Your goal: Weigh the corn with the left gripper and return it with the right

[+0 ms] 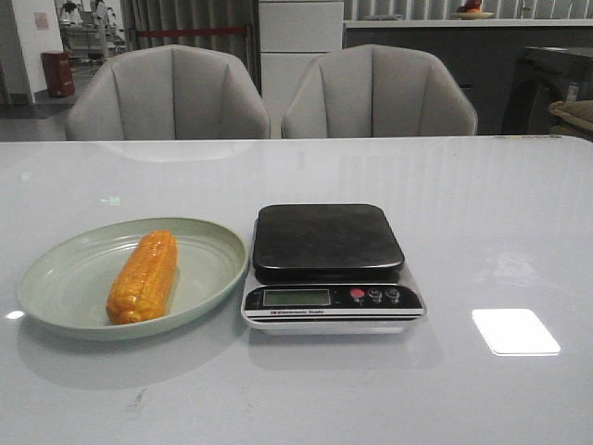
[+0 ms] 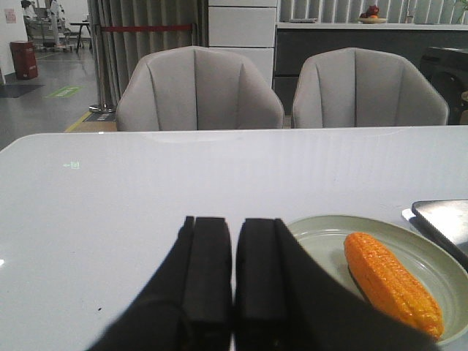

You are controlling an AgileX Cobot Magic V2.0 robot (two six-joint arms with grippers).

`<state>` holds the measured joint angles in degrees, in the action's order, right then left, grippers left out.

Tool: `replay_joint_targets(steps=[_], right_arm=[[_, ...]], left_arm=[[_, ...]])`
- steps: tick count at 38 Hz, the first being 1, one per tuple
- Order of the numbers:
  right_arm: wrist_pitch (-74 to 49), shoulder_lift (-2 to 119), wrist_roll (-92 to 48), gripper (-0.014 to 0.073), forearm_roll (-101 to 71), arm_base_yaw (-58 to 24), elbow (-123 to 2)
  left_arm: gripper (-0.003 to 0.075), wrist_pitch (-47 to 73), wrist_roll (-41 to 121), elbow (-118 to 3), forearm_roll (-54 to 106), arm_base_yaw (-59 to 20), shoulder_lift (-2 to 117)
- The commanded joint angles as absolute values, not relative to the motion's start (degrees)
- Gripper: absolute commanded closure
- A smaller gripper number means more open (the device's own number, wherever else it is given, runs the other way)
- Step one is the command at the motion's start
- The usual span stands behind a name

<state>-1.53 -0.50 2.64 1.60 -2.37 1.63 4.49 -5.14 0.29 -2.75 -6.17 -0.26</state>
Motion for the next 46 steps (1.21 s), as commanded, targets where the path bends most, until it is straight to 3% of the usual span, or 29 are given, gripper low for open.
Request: replay_joint_targets(steps=[1, 8, 16, 33, 46], right_arm=[[3.35, -1.63, 2.29, 0.0400, 2.29, -1.97, 2.06], [3.35, -1.63, 2.29, 0.0400, 2.29, -1.97, 2.06], [3.35, -1.63, 2.29, 0.0400, 2.29, -1.97, 2.06], [3.35, -1.63, 2.29, 0.0400, 2.29, -1.97, 2.06], [3.35, -1.63, 2.29, 0.0400, 2.29, -1.97, 2.06]], left_arm=[[0.0607, 0.00, -5.23, 2.23, -2.72, -6.18, -1.44], [0.0607, -1.70, -5.23, 2.23, -3.02, -6.18, -1.44], [0.0607, -16.35, -5.23, 0.88, -3.02, -6.18, -1.25], [0.0607, 22.79, -5.47, -27.19, -3.02, -6.18, 16.89], [0.0604, 23.88, -5.47, -28.07, -1.48, -6.18, 26.29]])
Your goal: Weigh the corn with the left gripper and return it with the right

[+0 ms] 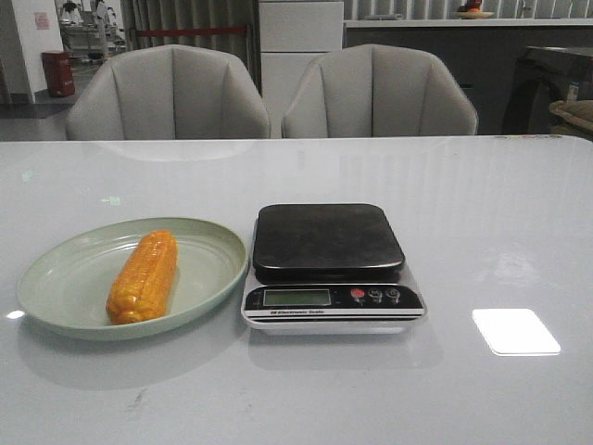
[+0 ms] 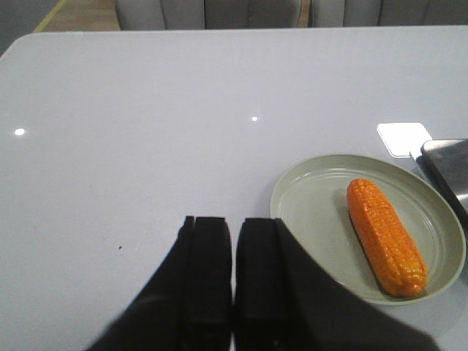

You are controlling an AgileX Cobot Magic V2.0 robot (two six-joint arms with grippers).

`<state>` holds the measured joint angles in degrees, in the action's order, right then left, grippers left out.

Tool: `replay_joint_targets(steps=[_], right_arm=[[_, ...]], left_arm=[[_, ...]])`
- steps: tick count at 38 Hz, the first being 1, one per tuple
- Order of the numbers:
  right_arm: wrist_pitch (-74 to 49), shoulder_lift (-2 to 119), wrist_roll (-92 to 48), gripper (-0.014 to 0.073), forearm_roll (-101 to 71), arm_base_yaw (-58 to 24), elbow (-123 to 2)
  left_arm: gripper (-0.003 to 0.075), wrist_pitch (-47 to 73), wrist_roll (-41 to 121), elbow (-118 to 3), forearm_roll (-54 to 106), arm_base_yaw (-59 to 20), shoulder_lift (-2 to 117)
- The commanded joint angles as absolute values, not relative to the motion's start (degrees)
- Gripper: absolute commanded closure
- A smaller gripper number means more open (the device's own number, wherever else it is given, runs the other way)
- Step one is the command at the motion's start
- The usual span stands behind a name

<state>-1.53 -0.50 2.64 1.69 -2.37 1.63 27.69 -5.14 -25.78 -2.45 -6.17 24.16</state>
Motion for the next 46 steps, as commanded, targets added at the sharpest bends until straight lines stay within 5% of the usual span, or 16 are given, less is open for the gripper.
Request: replay_joint_targets(steps=[1, 7, 14, 17, 33, 46], right_arm=[[3.35, -1.63, 2.29, 0.0400, 2.29, -1.97, 2.06], [3.35, -1.63, 2.29, 0.0400, 2.29, -1.97, 2.06], [3.35, -1.63, 2.29, 0.0400, 2.29, -1.97, 2.06], [3.35, -1.63, 2.29, 0.0400, 2.29, -1.97, 2.06], [3.35, -1.63, 2.29, 0.0400, 2.29, -1.97, 2.06], [3.35, -1.63, 2.29, 0.0400, 2.29, -1.97, 2.06]], left_arm=[[0.0601, 23.88, -5.47, -28.13, -1.48, -6.18, 26.94], [0.0461, 24.88, -5.47, -30.06, -1.48, -6.18, 30.06], [0.0125, 29.86, -5.47, -35.70, 0.00, -6.57, 35.10], [0.0062, 30.61, -5.36, -38.10, 0.00, -8.02, 38.22], [0.0062, 31.25, -8.97, -48.04, 3.71, -23.82, 62.75], [0.0066, 26.78, -11.87, -53.29, 5.32, -27.42, 80.82]])
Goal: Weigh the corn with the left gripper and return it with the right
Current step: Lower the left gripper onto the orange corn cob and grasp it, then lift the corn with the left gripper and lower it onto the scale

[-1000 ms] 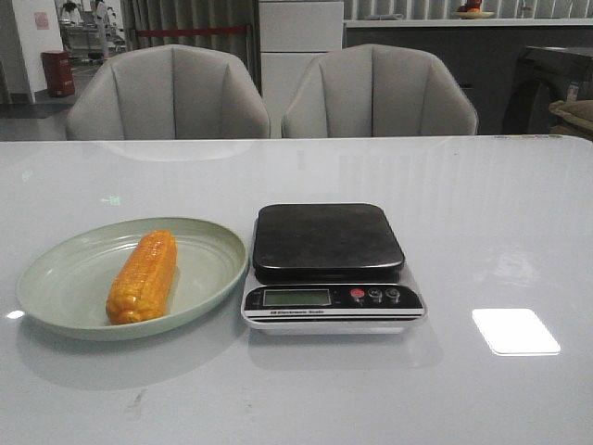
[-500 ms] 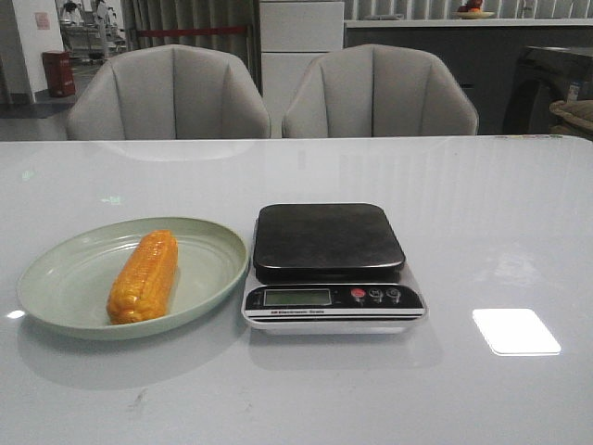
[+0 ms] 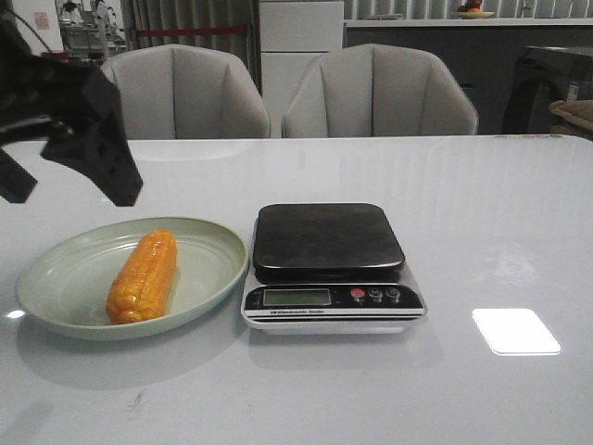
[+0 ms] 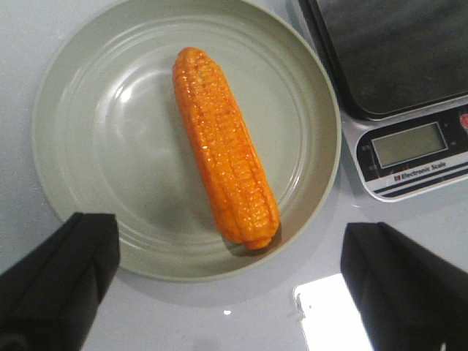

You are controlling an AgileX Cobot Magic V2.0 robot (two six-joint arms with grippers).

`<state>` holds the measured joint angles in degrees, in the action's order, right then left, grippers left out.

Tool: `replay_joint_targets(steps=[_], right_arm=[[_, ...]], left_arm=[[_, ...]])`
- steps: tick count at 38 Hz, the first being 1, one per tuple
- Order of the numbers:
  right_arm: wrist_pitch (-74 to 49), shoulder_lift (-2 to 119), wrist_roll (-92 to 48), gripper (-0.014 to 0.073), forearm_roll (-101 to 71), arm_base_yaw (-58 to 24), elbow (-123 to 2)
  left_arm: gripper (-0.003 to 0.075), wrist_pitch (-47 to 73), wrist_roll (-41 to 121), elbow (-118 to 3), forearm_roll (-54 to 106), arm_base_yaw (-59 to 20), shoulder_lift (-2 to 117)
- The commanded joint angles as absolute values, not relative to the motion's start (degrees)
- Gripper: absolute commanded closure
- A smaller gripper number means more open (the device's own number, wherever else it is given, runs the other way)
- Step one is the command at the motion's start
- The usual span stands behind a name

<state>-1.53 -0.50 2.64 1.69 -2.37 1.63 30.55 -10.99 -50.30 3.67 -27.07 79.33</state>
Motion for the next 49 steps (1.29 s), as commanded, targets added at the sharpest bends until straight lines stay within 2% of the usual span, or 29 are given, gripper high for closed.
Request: replay_joint_targets(steps=[1, 11, 20, 22, 24, 27, 30, 31, 34, 39, 49], right_arm=[[3.35, -1.63, 2.29, 0.0400, 2.29, -1.97, 2.06], [3.35, -1.63, 2.29, 0.0400, 2.29, -1.97, 2.06], [3.35, -1.63, 2.29, 0.0400, 2.29, -1.97, 2.06], [3.35, -1.63, 2.29, 0.0400, 2.29, -1.97, 2.06], [3.35, -1.63, 2.29, 0.0400, 2.29, -1.97, 2.06], [3.35, -1.63, 2.29, 0.0400, 2.29, -1.97, 2.06], [3.35, -1.63, 2.29, 0.0400, 2.29, -1.97, 2.06], [3.35, -1.63, 2.29, 0.0400, 2.29, -1.97, 2.06], [3.35, -1.63, 2.29, 0.0400, 2.29, -1.97, 2.06], [3.35, -1.63, 2.29, 0.0400, 2.29, -1.97, 2.06], [3.35, -1.63, 2.29, 0.0400, 2.29, -1.97, 2.06]], left_arm=[[0.0071, 26.44, -11.87, -53.76, 5.52, -27.42, 81.71], [0.0127, 27.31, -11.87, -58.66, 5.98, -27.42, 92.44], [0.0130, 30.62, -11.87, -61.60, 6.26, -27.42, 100.29], [0.0161, 31.93, -11.87, -62.66, 6.41, -27.42, 101.56], [0.0234, 33.31, -11.87, -64.12, 6.41, -27.42, 102.63], [0.0401, 34.97, -11.87, -65.91, 6.41, -27.42, 103.25], [0.0606, 36.09, -11.34, -67.96, 6.41, -27.42, 103.12], [0.0617, 36.62, -11.24, -69.04, 6.31, -27.42, 103.13], [0.0570, 37.42, -11.24, -72.08, 6.31, -27.66, 102.61], [0.0606, 36.88, -11.24, -76.48, 6.85, -29.58, 102.42], [0.0606, 32.48, -11.24, -81.33, 11.62, -35.37, 105.01]])
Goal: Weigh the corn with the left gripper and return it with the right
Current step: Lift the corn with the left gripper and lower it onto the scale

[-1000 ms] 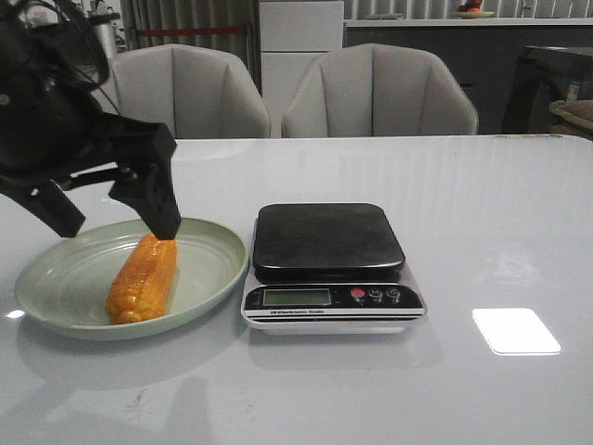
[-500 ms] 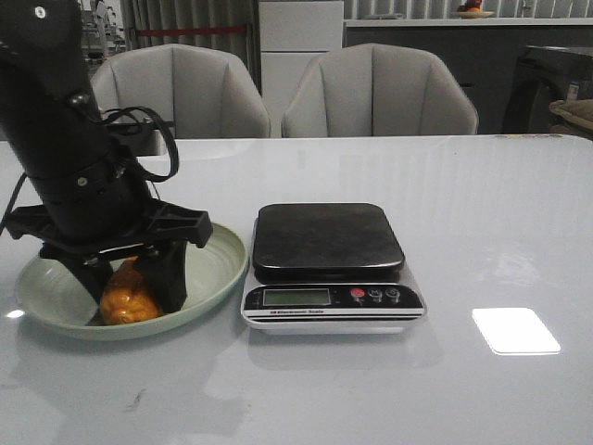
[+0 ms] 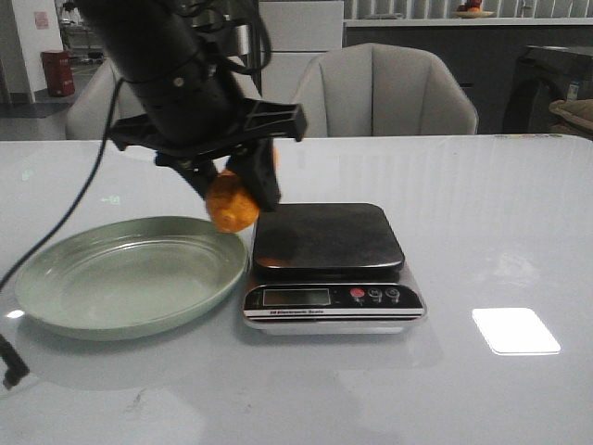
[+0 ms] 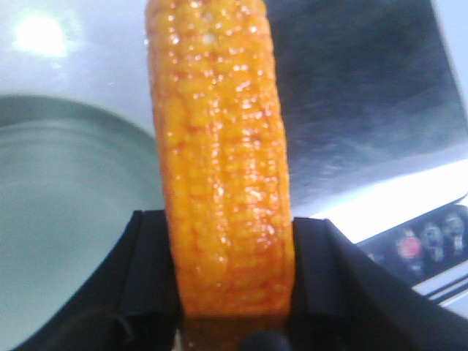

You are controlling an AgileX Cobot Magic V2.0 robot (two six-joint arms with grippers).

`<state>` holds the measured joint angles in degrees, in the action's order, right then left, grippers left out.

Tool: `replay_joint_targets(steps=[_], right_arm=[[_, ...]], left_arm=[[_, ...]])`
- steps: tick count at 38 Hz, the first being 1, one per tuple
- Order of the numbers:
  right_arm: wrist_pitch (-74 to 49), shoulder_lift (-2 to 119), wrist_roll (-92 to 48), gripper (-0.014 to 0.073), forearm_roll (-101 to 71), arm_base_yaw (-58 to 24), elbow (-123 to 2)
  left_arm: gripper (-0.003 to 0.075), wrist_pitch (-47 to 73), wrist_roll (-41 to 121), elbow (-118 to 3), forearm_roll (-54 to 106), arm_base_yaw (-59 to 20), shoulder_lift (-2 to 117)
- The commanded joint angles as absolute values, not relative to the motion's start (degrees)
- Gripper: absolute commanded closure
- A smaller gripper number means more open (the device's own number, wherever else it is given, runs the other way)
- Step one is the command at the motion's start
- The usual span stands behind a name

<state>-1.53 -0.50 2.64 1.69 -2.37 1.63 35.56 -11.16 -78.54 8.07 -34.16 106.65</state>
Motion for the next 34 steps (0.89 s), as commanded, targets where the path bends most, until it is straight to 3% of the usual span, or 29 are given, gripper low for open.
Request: replay_joint_targets(steps=[1, 6, 10, 17, 20, 34], right_arm=[[3.35, -1.63, 2.29, 0.0400, 2.29, -1.97, 2.06], [3.35, -1.63, 2.29, 0.0400, 2.29, -1.97, 2.06], [3.35, -1.63, 2.29, 0.0400, 2.29, -1.97, 2.06], [3.35, -1.63, 2.29, 0.0400, 2.29, -1.97, 2.06], [3.35, -1.63, 2.29, 0.0400, 2.29, -1.97, 2.06], [3.35, -1.63, 2.29, 0.0400, 2.29, -1.97, 2.06]], left_arm=[[0.0606, 32.26, -11.24, -81.88, 12.92, -35.70, 105.45], [0.0599, 32.07, -11.24, -84.31, 14.57, -37.53, 107.93], [0.0527, 31.58, -11.24, -85.34, 15.44, -38.13, 109.45], [0.0214, 31.34, -11.24, -86.64, 15.66, -38.81, 110.94], [0.0138, 31.21, -11.24, -87.03, 15.54, -38.79, 111.02], [0.0134, 31.80, -11.35, -85.85, 12.36, -37.77, 104.82]])
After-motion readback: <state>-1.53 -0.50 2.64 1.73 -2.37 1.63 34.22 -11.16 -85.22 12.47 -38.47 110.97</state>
